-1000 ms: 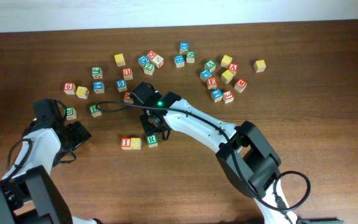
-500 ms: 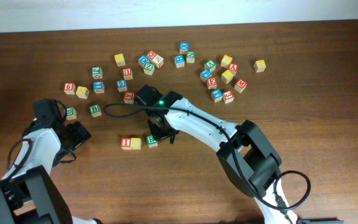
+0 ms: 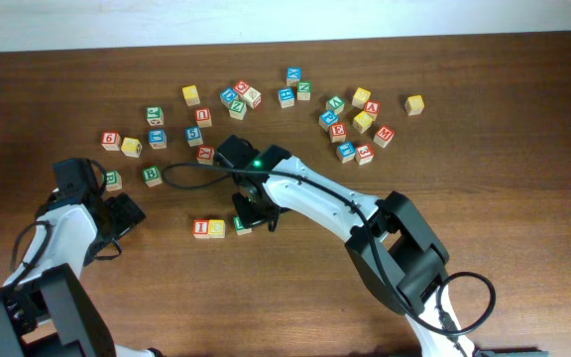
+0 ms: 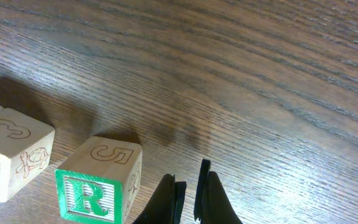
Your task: Spell out ICRA
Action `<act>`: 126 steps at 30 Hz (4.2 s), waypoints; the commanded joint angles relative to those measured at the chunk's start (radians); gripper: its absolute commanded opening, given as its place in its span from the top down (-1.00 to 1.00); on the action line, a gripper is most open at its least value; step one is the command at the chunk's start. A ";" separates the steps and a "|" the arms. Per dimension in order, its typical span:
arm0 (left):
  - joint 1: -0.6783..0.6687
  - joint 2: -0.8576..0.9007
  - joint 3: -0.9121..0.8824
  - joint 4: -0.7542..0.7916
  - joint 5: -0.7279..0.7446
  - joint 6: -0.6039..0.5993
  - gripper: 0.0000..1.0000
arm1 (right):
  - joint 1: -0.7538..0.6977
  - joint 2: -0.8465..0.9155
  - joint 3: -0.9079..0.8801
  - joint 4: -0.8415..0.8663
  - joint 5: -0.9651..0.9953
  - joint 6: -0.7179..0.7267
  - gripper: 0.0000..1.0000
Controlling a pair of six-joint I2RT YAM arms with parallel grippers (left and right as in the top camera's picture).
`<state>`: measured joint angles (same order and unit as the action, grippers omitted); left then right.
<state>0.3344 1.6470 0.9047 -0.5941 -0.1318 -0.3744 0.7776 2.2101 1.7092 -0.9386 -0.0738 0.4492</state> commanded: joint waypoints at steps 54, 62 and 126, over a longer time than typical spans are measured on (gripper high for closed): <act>0.004 -0.010 -0.006 -0.001 -0.007 -0.003 -0.99 | -0.005 0.007 -0.005 0.003 -0.141 0.040 0.91; 0.004 -0.010 -0.006 -0.001 -0.007 -0.003 -0.99 | -0.005 0.007 -0.005 0.004 -0.159 0.040 0.91; 0.004 -0.010 -0.006 -0.001 -0.007 -0.003 -0.99 | -0.003 0.007 -0.005 0.011 -0.118 0.065 0.92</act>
<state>0.3344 1.6470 0.9047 -0.5945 -0.1314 -0.3744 0.7776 2.2101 1.7088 -0.9306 -0.1692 0.5133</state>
